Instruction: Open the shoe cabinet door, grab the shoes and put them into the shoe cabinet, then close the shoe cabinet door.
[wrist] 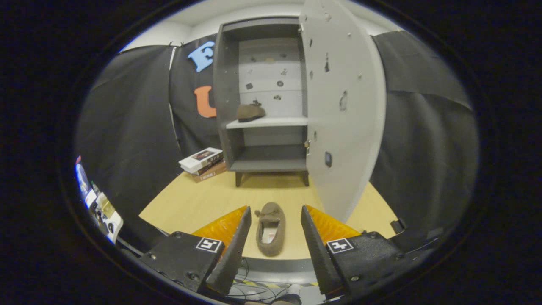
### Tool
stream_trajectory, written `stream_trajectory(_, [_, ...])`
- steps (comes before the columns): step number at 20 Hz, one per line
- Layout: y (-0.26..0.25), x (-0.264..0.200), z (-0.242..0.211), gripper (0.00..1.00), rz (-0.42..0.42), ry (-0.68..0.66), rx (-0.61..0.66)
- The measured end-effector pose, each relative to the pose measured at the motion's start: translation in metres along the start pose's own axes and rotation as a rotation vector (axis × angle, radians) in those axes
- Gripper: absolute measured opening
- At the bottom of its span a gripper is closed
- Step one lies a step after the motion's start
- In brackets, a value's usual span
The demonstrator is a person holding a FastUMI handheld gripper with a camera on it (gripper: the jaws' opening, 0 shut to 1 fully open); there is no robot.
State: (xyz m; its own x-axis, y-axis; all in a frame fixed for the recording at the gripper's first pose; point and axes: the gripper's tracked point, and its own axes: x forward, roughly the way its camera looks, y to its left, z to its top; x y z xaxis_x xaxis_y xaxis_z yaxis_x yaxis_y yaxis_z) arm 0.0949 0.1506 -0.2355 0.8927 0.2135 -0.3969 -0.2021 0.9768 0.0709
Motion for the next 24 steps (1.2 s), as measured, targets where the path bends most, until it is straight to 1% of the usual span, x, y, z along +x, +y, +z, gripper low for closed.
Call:
stream_trajectory(5, [0.035, 0.07, -0.049, 0.76, 0.029, 0.091, 0.002])
stream_trajectory(8, [0.049, 0.114, -0.076, 0.76, 0.042, 0.177, 0.042])
stream_trajectory(9, [0.051, 0.125, -0.08, 0.76, 0.042, 0.185, 0.054])
stream_trajectory(11, [0.048, 0.152, -0.089, 0.76, 0.02, 0.212, 0.039])
stream_trajectory(15, [0.046, 0.195, -0.118, 0.75, 0.022, 0.325, 0.086])
stream_trajectory(20, [0.031, 0.235, -0.114, 0.75, 0.005, 0.35, 0.132])
stream_trajectory(22, [0.03, 0.246, -0.112, 0.74, 0.026, 0.363, 0.158])
stream_trajectory(24, [0.03, 0.254, -0.114, 0.7, 0.042, 0.373, 0.157])
